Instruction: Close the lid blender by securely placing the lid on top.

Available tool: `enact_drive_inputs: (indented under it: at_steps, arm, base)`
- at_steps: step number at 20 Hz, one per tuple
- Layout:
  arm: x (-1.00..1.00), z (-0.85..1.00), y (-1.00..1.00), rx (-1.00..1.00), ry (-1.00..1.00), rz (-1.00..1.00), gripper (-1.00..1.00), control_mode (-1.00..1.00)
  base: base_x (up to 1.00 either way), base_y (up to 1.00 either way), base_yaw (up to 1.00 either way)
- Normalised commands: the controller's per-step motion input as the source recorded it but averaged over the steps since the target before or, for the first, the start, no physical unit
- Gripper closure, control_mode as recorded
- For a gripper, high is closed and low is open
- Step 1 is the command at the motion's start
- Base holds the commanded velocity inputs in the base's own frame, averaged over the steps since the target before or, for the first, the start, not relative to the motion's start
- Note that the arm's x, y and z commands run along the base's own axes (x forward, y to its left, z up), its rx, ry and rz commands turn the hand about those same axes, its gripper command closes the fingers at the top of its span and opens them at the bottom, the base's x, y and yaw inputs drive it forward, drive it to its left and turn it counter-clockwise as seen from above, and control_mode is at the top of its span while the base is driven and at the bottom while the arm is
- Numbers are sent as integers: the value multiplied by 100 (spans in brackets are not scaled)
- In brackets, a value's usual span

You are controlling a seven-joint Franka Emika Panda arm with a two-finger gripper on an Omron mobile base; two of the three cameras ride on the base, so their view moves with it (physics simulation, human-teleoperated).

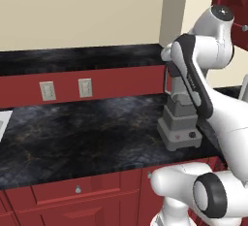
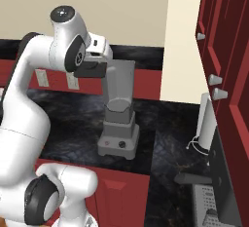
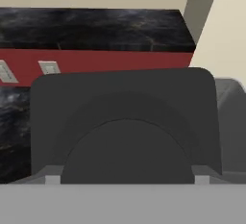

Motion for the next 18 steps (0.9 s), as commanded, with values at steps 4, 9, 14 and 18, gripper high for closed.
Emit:
enact_drive_inputs:
  at_steps: [4, 9, 14, 18]
  arm:
    - [44, 53, -18, 0, 4, 0, 100, -100]
    - [43, 9, -30, 0, 10, 0, 100, -100]
    - [39, 0, -30, 0, 11, 0, 100, -100]
    - [28, -6, -34, 0, 11, 0, 100, -100]
  base:
    - [0, 0, 0]
    - [0, 0, 0]
    - [0, 0, 0]
    - [0, 0, 0]
